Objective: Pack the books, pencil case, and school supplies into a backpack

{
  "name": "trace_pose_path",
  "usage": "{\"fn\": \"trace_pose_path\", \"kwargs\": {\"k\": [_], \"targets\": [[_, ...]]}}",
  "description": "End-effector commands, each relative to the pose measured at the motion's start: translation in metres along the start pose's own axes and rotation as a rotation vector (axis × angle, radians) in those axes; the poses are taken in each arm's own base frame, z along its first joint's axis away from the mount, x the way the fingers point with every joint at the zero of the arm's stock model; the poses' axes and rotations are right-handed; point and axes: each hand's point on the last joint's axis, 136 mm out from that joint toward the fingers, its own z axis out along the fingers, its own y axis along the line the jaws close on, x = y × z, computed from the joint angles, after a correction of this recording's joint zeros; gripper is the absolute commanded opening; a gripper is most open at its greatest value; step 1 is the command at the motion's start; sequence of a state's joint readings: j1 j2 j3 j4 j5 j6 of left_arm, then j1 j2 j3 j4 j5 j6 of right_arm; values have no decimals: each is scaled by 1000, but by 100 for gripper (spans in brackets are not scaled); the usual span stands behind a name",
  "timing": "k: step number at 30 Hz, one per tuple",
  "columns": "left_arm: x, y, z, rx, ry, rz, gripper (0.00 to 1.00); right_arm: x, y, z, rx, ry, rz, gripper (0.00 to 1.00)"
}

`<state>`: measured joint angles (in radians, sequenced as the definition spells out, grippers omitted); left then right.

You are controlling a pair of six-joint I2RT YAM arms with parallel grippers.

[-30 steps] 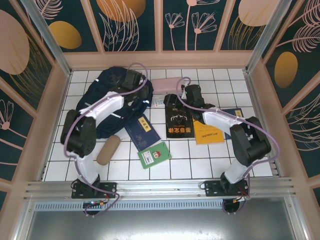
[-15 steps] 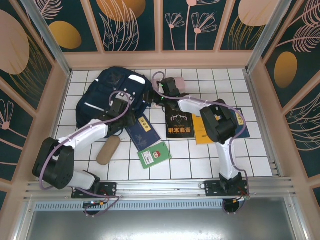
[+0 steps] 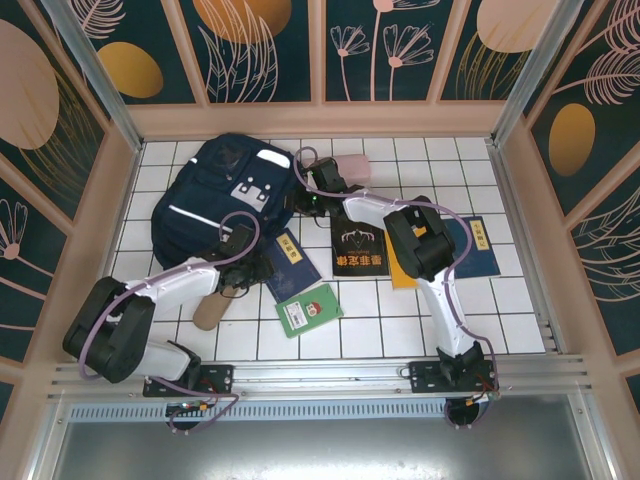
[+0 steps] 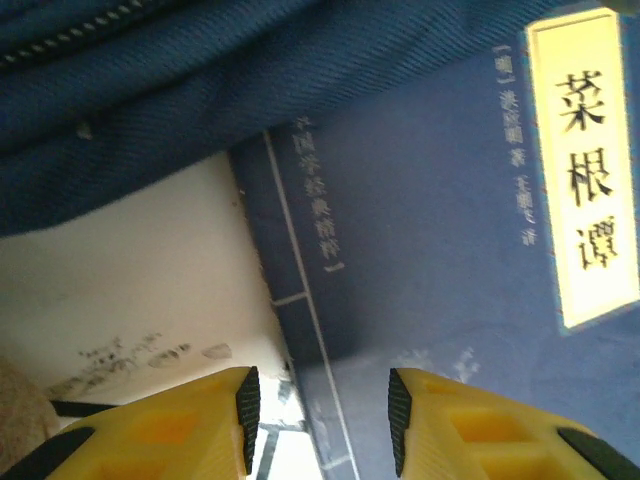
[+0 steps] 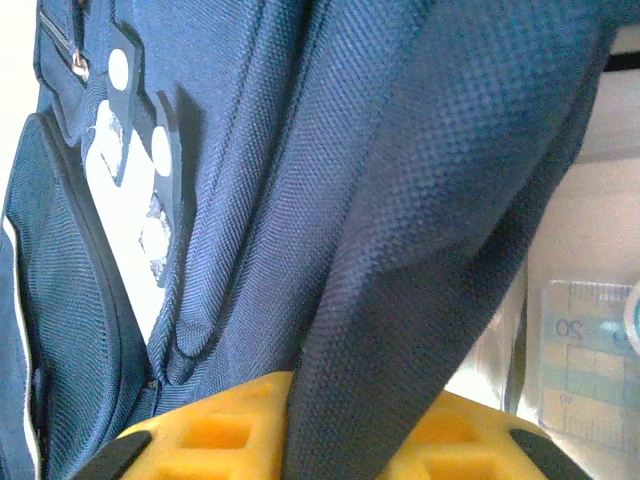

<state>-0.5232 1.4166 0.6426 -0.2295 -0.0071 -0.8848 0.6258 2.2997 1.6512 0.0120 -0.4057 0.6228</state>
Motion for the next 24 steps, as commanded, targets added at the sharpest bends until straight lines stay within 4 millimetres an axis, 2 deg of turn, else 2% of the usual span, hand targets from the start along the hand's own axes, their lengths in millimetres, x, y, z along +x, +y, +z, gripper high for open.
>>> {"fn": "trace_pose_path", "kwargs": {"k": [1, 6, 13, 18, 24], "targets": [[-21, 7, 2, -55, -75, -1, 40, 1, 28, -5, -70, 19, 1, 16], [-51, 25, 4, -114, -121, -32, 39, -7, 45, -22, -92, -6, -11, 0], [-107, 21, -11, -186, -239, 3, 38, -16, 68, -45, -139, -27, 32, 0], [-134, 14, -16, -198, -292, 24, 38, -21, 81, -60, -165, -45, 61, 0], [-163, 1, -22, -200, -347, 71, 38, -16, 90, -67, -188, -21, 106, 0]]}}
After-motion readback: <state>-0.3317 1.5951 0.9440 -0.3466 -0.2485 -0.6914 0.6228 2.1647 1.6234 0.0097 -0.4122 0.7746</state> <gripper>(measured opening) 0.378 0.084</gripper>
